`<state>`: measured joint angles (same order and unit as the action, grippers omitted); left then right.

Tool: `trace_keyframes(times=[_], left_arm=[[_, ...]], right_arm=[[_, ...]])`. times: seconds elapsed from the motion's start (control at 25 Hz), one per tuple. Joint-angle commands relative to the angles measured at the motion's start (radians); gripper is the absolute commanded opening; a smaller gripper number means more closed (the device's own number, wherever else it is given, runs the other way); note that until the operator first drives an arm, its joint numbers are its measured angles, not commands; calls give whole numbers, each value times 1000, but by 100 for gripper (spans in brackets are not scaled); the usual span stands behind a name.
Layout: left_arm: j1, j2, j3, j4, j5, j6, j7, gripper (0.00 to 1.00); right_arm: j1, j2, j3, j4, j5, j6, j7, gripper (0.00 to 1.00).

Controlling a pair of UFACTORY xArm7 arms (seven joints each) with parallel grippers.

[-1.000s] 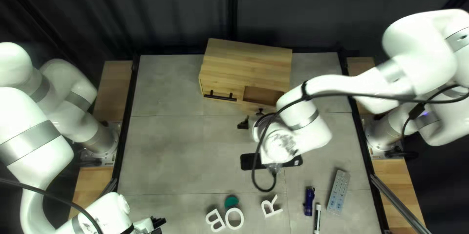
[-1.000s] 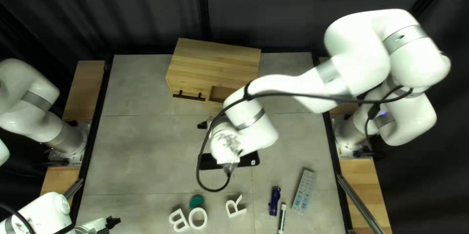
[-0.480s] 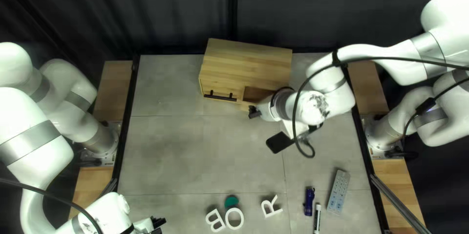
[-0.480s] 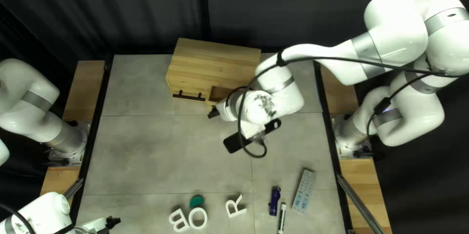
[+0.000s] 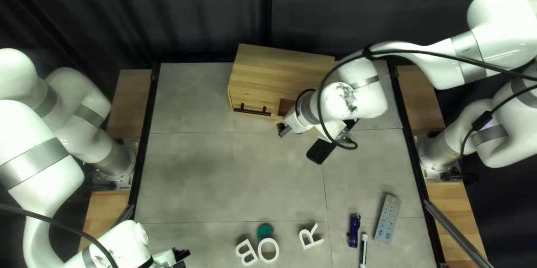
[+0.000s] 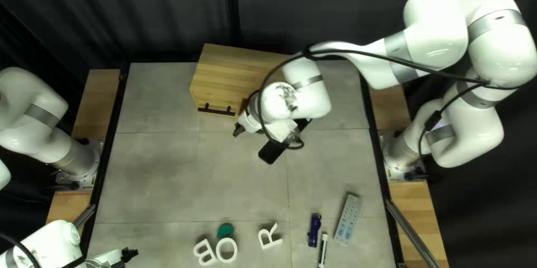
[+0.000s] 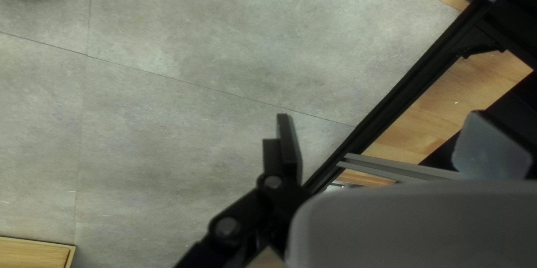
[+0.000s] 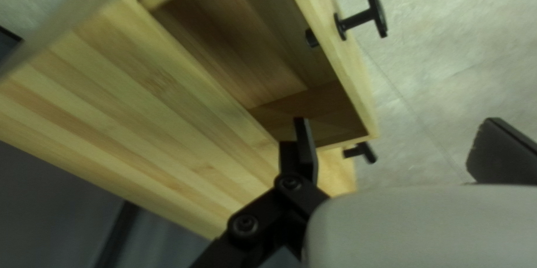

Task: Open drawers and place objects into drawer and close

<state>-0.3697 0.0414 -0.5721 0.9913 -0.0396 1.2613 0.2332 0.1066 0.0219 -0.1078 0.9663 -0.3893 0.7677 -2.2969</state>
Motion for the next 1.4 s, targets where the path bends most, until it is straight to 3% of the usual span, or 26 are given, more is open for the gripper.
trace_keyframes(times=[0.04,0.32,0.52,0.76,0.88,1.12,1.4], left_arm=[[0,0,0,0,0,0,0,100],[0,0,0,0,0,0,0,100],[0,0,0,0,0,0,0,100],[0,0,0,0,0,0,0,100],[0,0,0,0,0,0,0,100],[0,0,0,0,0,0,0,100],[0,0,0,0,0,0,0,100]], right_arm=[[10,27,14,22,47,46,-63,100],[16,102,12,97,32,168,-27,100],[23,118,-4,218,11,379,182,100],[35,169,-21,473,34,791,718,100],[38,155,-31,529,79,907,1030,100],[74,125,-27,521,138,930,1510,100],[81,128,-24,526,135,927,1545,100]])
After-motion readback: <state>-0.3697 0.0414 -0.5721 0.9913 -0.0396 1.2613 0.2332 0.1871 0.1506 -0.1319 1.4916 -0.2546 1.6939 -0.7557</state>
